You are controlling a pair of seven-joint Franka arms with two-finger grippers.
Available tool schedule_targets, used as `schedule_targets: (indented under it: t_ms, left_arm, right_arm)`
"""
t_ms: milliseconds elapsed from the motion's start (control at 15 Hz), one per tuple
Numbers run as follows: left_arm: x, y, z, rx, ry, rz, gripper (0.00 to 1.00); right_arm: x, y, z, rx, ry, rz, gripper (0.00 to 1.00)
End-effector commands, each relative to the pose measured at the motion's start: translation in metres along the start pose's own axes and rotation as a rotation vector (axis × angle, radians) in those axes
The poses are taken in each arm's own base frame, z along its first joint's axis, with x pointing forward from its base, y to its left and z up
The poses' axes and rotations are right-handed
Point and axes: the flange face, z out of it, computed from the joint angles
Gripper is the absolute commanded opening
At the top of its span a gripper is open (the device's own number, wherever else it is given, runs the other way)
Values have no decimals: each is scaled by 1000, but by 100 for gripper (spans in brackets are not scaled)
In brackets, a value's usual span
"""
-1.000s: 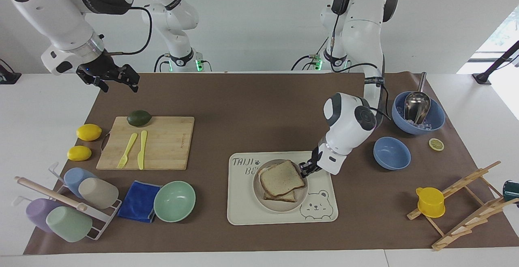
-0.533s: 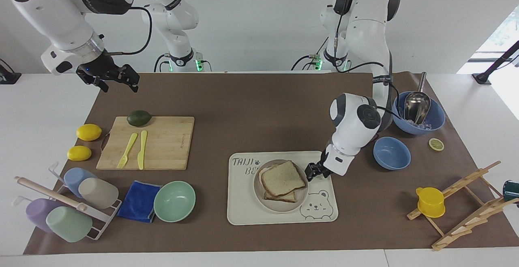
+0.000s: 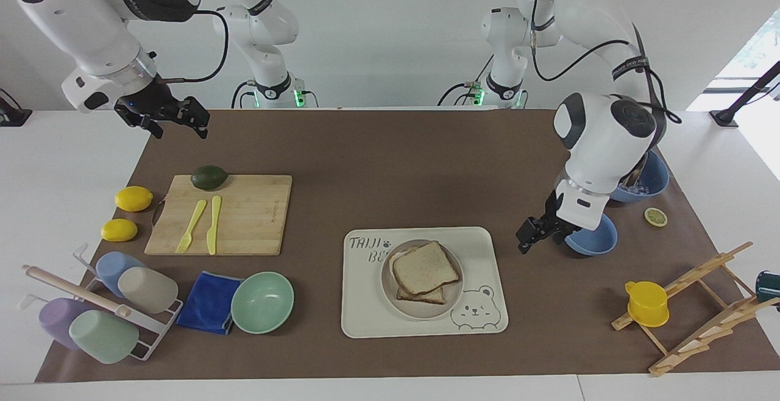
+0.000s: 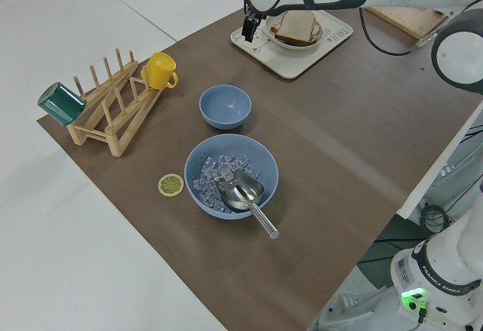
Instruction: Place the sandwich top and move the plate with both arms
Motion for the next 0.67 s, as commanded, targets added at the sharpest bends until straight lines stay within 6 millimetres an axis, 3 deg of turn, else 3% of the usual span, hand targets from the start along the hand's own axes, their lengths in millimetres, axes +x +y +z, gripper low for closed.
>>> schedule_targets:
  t_ms: [0,400,600]
  left_arm:
    - [-12,-19,-35,60,-21,59,100]
    - [-45,-58,-128,86,-85,118,100]
    - [-75,-70,-154,93,-127,162,100]
  right_arm:
    - [-7,3,-1,-10,5,-14,100]
    - [-7,3,-1,-10,5,-14,100]
    - [-7,3,-1,-10,5,-14,100]
